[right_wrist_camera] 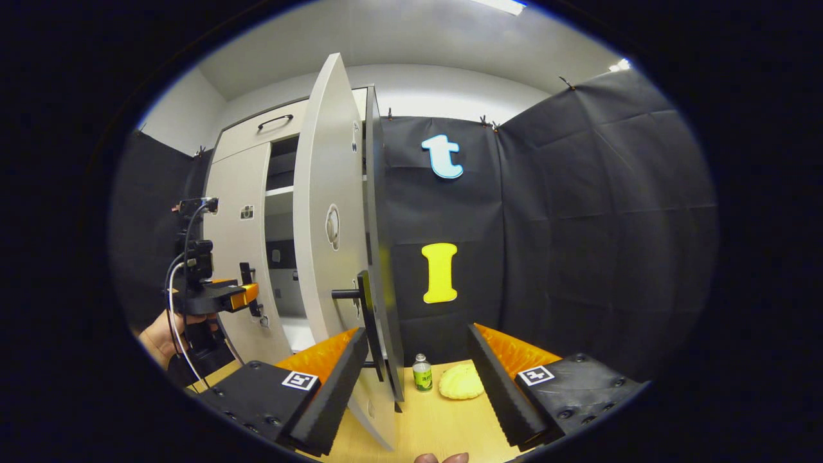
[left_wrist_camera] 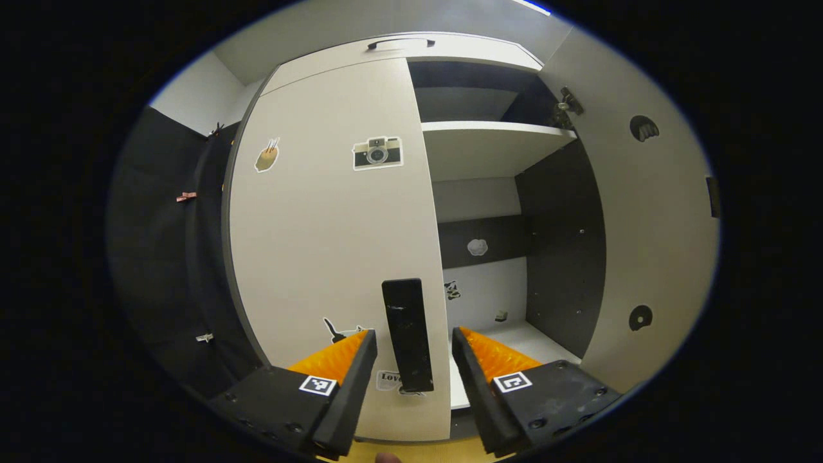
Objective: Open the right door of the double-door shoe cabinet with the right hand, and open the left door with the left hand.
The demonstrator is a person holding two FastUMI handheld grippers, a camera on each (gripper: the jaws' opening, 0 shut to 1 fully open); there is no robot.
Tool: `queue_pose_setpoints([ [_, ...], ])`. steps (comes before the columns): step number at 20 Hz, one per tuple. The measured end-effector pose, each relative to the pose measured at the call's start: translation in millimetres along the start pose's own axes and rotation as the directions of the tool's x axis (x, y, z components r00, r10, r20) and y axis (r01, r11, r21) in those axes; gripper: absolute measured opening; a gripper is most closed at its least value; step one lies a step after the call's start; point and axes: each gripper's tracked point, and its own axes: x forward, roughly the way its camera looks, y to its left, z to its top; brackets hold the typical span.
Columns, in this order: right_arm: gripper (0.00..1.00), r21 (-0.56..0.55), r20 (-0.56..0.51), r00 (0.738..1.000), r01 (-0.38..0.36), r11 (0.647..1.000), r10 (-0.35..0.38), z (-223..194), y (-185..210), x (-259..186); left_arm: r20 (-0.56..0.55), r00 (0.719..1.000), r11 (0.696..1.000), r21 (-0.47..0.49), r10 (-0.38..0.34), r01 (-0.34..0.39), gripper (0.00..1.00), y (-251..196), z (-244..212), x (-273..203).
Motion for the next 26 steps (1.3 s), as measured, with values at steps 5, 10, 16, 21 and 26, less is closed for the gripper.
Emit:
queue_pose_setpoints([
  [5,0.97,0.001,0.001,1.0,0.015,1.0,-0.015,0.7,-12.4,2.8,-0.025,1.0,0.999,-0.033,0.008,-0.009,0.49,1.3,-14.0,22.1],
  [10,0.97,-0.008,0.005,0.999,0.039,0.999,-0.039,2.6,-19.9,3.3,-0.035,0.999,0.998,-0.066,0.013,-0.015,0.36,-0.7,-14.1,30.3],
  [16,0.97,-0.029,0.02,0.999,0.043,0.999,-0.042,8.6,-14.9,-4.7,-0.043,0.999,0.995,-0.102,0.019,-0.023,0.34,-2.1,-21.6,32.5],
  [21,1.0,-0.046,0.039,0.999,0.037,0.998,-0.035,16.1,-2.2,-16.4,-0.041,0.999,0.991,-0.132,-0.015,0.01,0.22,1.0,-20.1,21.1],
  [26,0.97,-0.043,0.044,0.998,0.038,0.998,-0.037,17.3,7.0,-26.0,-0.039,0.995,0.981,-0.174,-0.091,0.083,0.2,12.7,-22.4,-21.6],
])
